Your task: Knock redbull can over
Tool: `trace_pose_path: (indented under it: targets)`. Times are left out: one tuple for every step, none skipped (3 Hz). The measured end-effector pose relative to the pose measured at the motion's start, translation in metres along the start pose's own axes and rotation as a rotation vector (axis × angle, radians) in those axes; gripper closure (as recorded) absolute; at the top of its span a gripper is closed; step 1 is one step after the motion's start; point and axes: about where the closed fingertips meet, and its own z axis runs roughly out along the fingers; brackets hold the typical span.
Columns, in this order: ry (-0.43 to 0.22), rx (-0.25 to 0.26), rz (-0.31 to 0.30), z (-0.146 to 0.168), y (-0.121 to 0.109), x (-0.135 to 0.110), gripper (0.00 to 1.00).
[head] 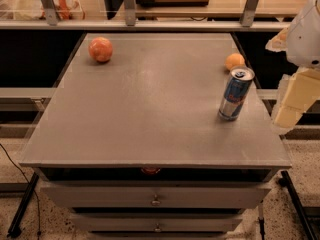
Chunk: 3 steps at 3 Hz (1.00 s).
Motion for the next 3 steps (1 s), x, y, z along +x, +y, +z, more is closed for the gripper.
trace_pose_path:
  targets:
    - [0.000,0.000,0.000,0.000,0.000,0.000,0.00]
    - [-0.025,0.009,0.005,-0.001,-0.006,0.001,0.00]
    - [-0.113,0.010,0.029,0.007,-0.020,0.007,0.00]
